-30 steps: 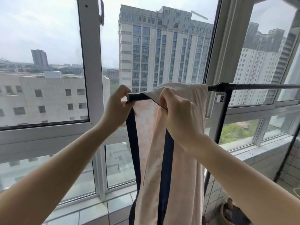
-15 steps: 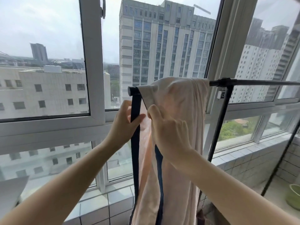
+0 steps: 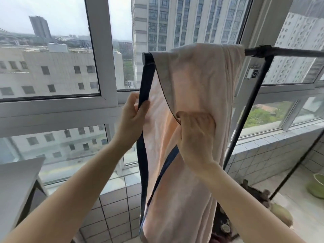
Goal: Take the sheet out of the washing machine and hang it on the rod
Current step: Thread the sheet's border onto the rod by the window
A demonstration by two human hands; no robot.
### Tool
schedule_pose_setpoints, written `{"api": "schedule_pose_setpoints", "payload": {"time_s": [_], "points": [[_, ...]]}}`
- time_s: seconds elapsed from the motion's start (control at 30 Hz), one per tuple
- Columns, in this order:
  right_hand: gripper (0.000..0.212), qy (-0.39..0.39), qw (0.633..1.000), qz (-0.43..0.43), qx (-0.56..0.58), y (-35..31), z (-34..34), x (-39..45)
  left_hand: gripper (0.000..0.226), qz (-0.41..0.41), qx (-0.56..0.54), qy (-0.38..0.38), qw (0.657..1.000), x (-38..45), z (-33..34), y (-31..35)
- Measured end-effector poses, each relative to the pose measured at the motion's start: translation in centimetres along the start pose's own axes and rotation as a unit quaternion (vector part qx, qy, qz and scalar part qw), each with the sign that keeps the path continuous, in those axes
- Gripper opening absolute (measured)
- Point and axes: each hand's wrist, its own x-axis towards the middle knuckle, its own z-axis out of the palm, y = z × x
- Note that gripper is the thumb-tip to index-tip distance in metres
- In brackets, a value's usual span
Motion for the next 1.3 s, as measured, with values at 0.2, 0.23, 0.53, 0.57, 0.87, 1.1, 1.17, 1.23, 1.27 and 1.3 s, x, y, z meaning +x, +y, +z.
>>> {"api": "schedule_pose_setpoints", "payload": {"time_s": [0.2,0.23,0.53,0.57,0.87,1.1,1.17,1.23,1.27,1.3], "points": [[0.017,-0.034,0.996,0.002,-0.088,3.5,0.5,0.4,0.022,0.009,0.138,-0.026,0.990,-0.9,-0.1,-0.7],[0.012,-0.040,0.996,-0.002,-0.078,3.1,0.5,-0.1,0.023,-0.007,0.148,-0.030,0.988,-1.2,0.0,-1.3],[0.014,-0.166,0.985,-0.007,0.047,-1.5,3.1,-8.0,0.024,-0.119,0.132,-0.092,0.980,-6.7,0.5,-7.9],[0.012,-0.174,0.983,-0.009,0.050,-1.7,3.4,-8.8,0.027,-0.128,0.131,-0.082,0.980,-7.1,0.5,-8.1],[0.018,-0.187,0.972,0.043,0.137,-4.0,3.7,-13.3,0.018,-0.174,0.090,-0.075,0.978,-8.9,-0.5,-7.9],[0.015,-0.234,0.945,0.046,0.225,-4.1,3.1,-13.3,0.008,-0.233,0.138,-0.107,0.957,-10.4,-1.4,-9.2],[0.014,-0.234,0.934,0.060,0.263,-3.7,2.4,-13.4,0.016,-0.233,0.068,-0.110,0.964,-11.4,-1.5,-9.4],[0.019,-0.196,0.944,0.079,0.255,-2.4,1.8,-13.6,0.027,-0.230,0.004,-0.132,0.964,-12.7,-1.5,-9.2],[0.018,-0.171,0.951,0.084,0.244,-1.5,1.5,-13.9,0.032,-0.223,-0.016,-0.148,0.963,-13.4,-1.5,-9.1],[0.017,-0.153,0.956,0.091,0.232,-0.5,1.2,-14.4,0.036,-0.218,-0.031,-0.164,0.962,-13.9,-1.4,-9.3]]}}
